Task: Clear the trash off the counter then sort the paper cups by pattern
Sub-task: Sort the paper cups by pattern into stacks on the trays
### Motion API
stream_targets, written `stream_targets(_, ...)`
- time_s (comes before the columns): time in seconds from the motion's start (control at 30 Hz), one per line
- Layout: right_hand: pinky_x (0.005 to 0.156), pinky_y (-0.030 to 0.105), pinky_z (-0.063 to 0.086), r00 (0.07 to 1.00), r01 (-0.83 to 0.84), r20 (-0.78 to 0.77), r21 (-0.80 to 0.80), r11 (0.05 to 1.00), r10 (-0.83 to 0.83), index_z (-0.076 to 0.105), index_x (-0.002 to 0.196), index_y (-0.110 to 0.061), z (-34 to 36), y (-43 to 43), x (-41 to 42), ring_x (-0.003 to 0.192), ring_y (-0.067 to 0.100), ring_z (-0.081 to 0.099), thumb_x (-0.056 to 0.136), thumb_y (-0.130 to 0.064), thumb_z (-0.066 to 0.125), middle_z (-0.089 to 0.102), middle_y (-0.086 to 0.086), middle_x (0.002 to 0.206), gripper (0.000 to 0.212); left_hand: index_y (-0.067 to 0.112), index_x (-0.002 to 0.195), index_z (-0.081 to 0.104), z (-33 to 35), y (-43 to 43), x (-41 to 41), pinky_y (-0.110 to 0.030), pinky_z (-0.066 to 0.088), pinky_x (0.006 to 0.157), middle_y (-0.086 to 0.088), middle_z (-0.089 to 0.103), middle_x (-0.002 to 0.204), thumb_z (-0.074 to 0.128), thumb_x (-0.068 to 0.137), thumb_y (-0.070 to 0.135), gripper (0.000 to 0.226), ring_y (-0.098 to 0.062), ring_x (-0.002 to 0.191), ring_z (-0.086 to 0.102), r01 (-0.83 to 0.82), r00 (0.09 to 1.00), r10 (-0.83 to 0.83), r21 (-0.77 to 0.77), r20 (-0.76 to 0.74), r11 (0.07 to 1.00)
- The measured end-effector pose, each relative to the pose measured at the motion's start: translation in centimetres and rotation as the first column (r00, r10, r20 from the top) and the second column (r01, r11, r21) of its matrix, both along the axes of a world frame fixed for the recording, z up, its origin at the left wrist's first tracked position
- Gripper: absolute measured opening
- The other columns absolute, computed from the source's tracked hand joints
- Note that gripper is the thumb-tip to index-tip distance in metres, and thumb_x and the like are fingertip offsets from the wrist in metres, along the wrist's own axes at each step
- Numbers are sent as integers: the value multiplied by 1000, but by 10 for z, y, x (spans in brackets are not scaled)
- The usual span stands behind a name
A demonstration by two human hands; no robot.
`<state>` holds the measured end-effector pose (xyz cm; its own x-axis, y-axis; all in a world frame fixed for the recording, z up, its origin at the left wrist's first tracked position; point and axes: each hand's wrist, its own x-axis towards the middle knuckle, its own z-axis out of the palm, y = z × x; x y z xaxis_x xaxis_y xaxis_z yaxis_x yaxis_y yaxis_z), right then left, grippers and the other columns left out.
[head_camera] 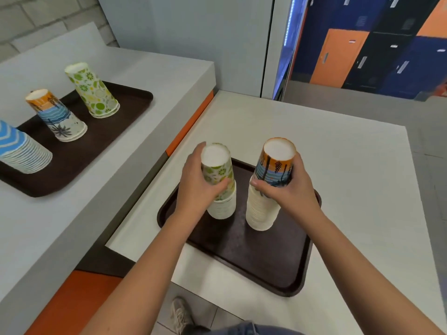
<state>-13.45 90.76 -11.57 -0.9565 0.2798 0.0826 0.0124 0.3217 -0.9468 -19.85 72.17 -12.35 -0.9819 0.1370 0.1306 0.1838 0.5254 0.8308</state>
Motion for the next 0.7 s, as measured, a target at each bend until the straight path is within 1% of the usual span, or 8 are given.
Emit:
stream_targets(0.07, 80, -3, 40, 999, -32, 26, 1, 999, 32, 36, 126, -39, 0, 3, -1, 103, -22, 47, 61, -28, 87, 49, -32, 114, 83, 29, 145, 27, 0, 4, -17, -38, 40, 108, 6, 36, 148, 84, 67, 24, 96, -14, 135, 37, -7, 1000, 7, 2, 4, 1000)
stream_targets(0.17, 74, -1, 40, 999, -5, 39, 44, 999, 3, 39, 119, -40, 1, 7, -1, 97, -20, 49, 62, -29, 87, 51, -34, 105, 76, 28, 147, 24, 0, 8, -33, -41, 39, 110, 5, 33, 151, 85, 68, 25, 100, -15, 137, 34, 13, 1000, -13, 31, 14, 999)
stream_targets(0.3, 74, 0, 41, 999, 10, 32, 79, 997, -12, 42, 117, -36, 2, 9, -3, 96, -10, 54, 64, -30, 86, 54, -28, 104, 70, 28, 148, 20, 1, 10, -32, -34, 33, 111, 3, 29, 153, 83, 69, 33, 102, -16, 140, 30, 9, 1000, -9, 22, 20, 1000)
stream_targets(0.4, 76, 3, 41, 1000, 14, 19, 79, 997, -16, 45, 121, -31, 4, 9, -4, 102, 0, 55, 64, -30, 86, 57, -18, 108, 70, 27, 143, 31, 2, 9, -14, -26, 36, 106, 5, 35, 144, 76, 75, 41, 83, -12, 134, 35, -82, 990, 90, 69, -110, 994)
stream_targets(0.47, 75, 2, 42, 1000, 21, 1, 72, 997, -21, 46, 121, -29, 9, 9, -4, 100, -1, 56, 64, -31, 86, 58, -18, 108, 70, 21, 133, 44, 0, 9, 3, -24, 43, 101, 9, 42, 129, 71, 81, 33, 60, -11, 125, 44, -104, 953, 140, 145, -270, 984)
stream_targets(0.53, 74, 0, 44, 999, 28, -33, 50, 998, -27, 48, 118, -29, 17, 10, -4, 96, -8, 58, 64, -30, 86, 58, -22, 104, 67, 11, 123, 52, -7, 11, 18, -31, 48, 96, 5, 47, 121, 68, 85, 21, 42, -15, 118, 49, -70, 905, 140, 184, -402, 980)
stream_targets(0.63, 75, 0, 44, 996, 34, -84, 8, 999, -33, 51, 114, -26, 30, 12, -5, 93, -16, 58, 63, -28, 87, 60, -24, 101, 62, 6, 117, 56, -20, 18, 32, -42, 50, 91, -4, 53, 117, 66, 86, 15, 34, -20, 114, 53, 7, 898, 86, 211, -431, 978)
stream_targets(0.7, 76, 3, 47, 994, 40, -101, -12, 999, -41, 53, 116, -24, 38, 13, -5, 96, -12, 59, 63, -28, 87, 62, -22, 102, 62, 8, 119, 55, -24, 24, 41, -41, 50, 93, -1, 53, 118, 68, 83, 21, 40, -18, 115, 53, 68, 924, 14, 201, -381, 977)
